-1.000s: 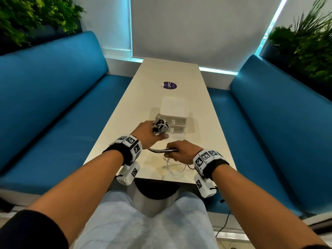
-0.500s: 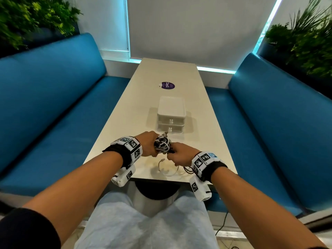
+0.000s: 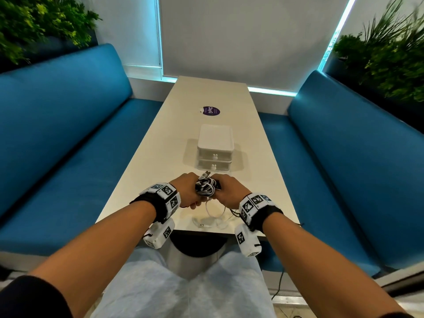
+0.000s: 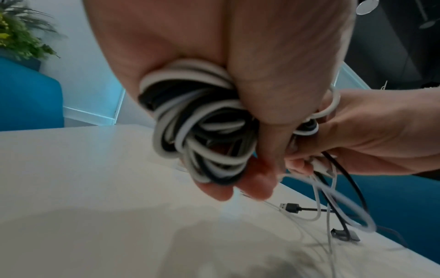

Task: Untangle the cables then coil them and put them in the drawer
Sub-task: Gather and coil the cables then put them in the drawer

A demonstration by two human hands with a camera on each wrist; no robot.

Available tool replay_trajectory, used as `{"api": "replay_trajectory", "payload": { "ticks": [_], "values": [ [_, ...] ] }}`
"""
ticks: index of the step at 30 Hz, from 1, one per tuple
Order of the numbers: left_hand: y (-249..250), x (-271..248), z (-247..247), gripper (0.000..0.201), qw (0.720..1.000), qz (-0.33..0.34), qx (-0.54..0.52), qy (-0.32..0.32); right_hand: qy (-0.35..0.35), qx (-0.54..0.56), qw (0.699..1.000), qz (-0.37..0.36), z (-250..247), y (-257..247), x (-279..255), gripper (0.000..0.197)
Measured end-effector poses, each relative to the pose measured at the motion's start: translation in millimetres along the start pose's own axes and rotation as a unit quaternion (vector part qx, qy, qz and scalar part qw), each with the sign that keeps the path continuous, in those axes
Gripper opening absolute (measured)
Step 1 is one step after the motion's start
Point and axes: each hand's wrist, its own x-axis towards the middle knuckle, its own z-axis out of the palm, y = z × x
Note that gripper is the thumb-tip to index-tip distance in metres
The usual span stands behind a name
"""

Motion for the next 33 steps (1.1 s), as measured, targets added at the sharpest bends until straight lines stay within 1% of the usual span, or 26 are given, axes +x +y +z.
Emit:
{"api": "replay_trajectory", "payload": {
  "ticks": [2, 4, 6, 9, 12, 16, 18, 20, 21, 24, 26, 29, 31, 33],
  "values": [
    [-0.4, 0.6, 1.6, 0.024, 1.0, -0.005, 0.007, 0.004, 0.008, -0.034, 0.999, -0.006, 0.4, -0.2, -0.5, 0.02],
    [-1.0, 2.3, 1.8, 0.026, 0.998, -0.004, 0.069, 0.008, -0.004, -0.058, 0.998, -0.009, 2.0, 0.4, -2.9, 0.025],
    [-1.4, 3.1, 1.5, 0.022, 0.992, -0.001, 0.127, 0.021, -0.015, -0.069, 0.997, -0.009, 3.4, 1.5, -4.3, 0.024],
    [-0.9, 2.5, 0.5, 0.011, 0.985, -0.008, 0.166, 0.043, -0.014, -0.072, 0.997, 0.001, 3.7, 1.6, -5.2, 0.024],
    [1.3, 1.1, -2.3, 0.014, 0.98, -0.015, 0.181, 0.087, -0.002, -0.088, 0.996, 0.017, 2.9, 3.0, -4.4, 0.023],
    [5.0, 4.5, -16.7, 0.016, 0.976, -0.027, 0.135, 0.17, 0.035, -0.085, 0.994, 0.061, -5.1, 9.5, -4.2, 0.029],
    [5.7, 5.2, -28.9, 0.016, 0.973, -0.035, 0.103, 0.205, 0.033, -0.09, 0.993, 0.066, -9.3, 16.5, -4.3, 0.023],
    [6.7, 5.4, -37.3, 0.016, 0.971, -0.04, 0.088, 0.217, 0.033, -0.065, 0.995, 0.061, -11.5, 21.7, -5.8, 0.006],
    [7.2, 5.3, -39.4, 0.016, 0.971, -0.041, 0.085, 0.219, 0.036, -0.062, 0.996, 0.052, -13.2, 22.0, -5.8, 0.004],
    [4.5, 5.2, -39.2, 0.016, 0.968, -0.061, 0.077, 0.231, 0.051, -0.023, 0.998, 0.041, -18.4, 18.2, -5.6, 0.009],
    [-0.1, 6.0, -36.3, 0.019, 0.966, -0.079, 0.069, 0.235, 0.044, -0.011, 0.998, 0.046, -19.8, 16.2, -7.4, 0.014],
    [-5.1, 6.7, -32.9, 0.025, 0.964, -0.103, 0.037, 0.242, 0.003, -0.082, 0.996, 0.041, -14.4, 16.8, -8.6, 0.02],
    [-8.0, 7.4, -37.1, 0.027, 0.958, -0.121, 0.001, 0.261, -0.001, -0.105, 0.994, 0.026, -11.6, 17.0, -9.2, 0.017],
    [-14.5, 8.3, -43.1, 0.026, 0.948, -0.139, -0.041, 0.282, 0.009, -0.099, 0.994, 0.042, -12.2, 18.9, -9.5, 0.014]
  ]
}}
